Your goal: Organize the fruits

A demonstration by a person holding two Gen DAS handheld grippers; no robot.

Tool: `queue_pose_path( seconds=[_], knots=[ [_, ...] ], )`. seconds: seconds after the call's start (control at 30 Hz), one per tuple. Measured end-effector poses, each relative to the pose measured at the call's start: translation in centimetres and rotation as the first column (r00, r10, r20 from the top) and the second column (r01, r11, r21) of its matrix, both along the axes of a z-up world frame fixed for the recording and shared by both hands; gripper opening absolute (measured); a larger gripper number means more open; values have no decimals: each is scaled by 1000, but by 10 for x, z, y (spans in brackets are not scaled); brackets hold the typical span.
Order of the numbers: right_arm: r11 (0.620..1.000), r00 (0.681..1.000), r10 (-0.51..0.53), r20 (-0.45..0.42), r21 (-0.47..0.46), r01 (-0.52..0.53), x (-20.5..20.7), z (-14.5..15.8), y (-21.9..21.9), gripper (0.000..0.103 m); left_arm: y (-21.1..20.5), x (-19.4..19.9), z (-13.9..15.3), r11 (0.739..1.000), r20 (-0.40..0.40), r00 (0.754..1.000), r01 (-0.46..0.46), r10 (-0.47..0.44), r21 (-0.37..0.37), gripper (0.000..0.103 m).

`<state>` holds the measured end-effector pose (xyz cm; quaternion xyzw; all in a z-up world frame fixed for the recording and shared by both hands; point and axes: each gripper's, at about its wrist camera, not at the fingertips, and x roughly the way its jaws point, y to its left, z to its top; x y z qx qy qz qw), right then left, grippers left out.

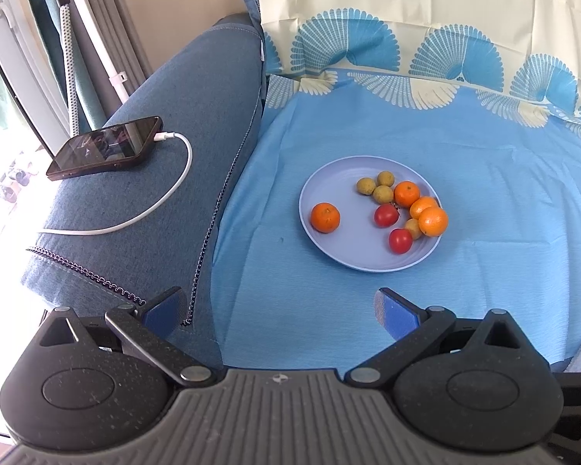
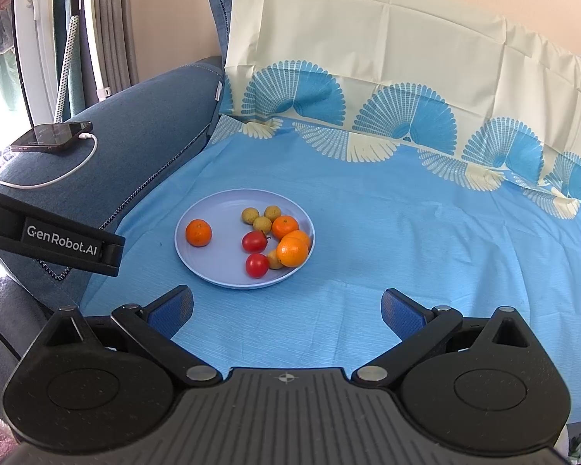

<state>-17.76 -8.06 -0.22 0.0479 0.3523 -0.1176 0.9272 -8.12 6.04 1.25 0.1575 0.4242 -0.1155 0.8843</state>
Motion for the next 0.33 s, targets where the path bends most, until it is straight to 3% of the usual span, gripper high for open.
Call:
queue_pose_path(
  seconds=[0.33],
  knots=[
    [1000,1000,-1,2,0,1,0,1,-1,102,-2,-5,4,1000,53,999,9,-10,24,103]
  ],
)
